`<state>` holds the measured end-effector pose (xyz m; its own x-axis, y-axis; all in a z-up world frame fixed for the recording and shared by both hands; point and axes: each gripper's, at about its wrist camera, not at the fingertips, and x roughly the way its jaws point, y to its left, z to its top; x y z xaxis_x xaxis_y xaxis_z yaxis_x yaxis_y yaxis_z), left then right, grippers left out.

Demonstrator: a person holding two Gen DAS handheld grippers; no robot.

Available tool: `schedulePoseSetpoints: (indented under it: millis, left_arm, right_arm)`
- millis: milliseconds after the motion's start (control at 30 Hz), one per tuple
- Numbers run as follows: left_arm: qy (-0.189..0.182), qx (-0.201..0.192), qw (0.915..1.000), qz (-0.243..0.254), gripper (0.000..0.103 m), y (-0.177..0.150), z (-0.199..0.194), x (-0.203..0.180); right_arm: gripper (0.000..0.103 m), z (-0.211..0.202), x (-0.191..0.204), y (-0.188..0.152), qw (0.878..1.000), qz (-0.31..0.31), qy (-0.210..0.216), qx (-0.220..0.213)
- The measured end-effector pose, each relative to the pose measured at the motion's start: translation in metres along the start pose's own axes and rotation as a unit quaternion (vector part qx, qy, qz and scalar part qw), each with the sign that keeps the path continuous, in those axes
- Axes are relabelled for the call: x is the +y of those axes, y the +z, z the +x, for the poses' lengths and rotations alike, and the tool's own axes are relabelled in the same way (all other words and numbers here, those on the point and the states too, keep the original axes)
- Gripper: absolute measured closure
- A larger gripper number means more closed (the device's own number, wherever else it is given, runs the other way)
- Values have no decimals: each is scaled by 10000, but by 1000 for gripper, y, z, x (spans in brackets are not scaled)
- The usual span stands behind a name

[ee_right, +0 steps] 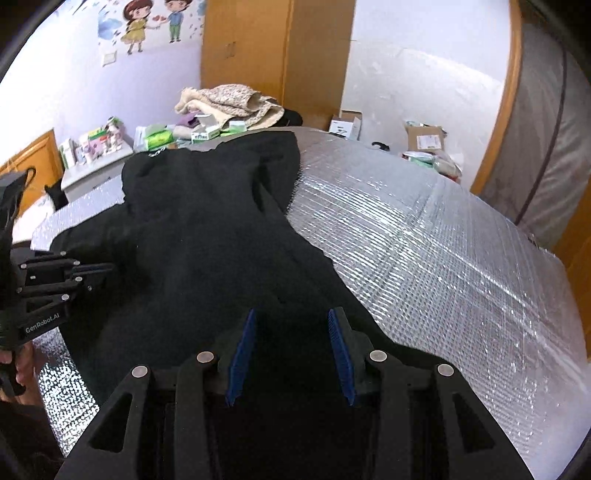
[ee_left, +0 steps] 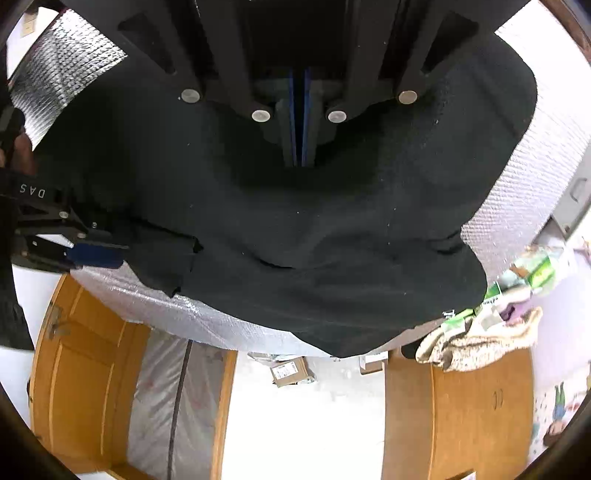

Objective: Fold clothes

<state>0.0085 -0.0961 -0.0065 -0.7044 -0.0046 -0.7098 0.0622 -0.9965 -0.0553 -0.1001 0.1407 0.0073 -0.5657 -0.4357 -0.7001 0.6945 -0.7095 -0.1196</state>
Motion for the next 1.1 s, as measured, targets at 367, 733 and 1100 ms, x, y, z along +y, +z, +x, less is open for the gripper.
schedulePoseSetpoints:
  millis: [367, 733, 1100]
  left_arm:
    - [-50, -11, 10000, -17, 101, -2, -1, -1]
    - [-125, -20, 9999, -67, 101, -2, -1, 1]
    - [-118, 2, 9998, -156, 101, -1, -1, 0]
  right_arm:
    - [93, -8, -21, -3, 9979, 623, -88, -169]
    - [94, -78, -108, -37, 9610, 2426, -992, -883]
    - [91, -202, -200, -119, 8472, 4117, -2942, -1617]
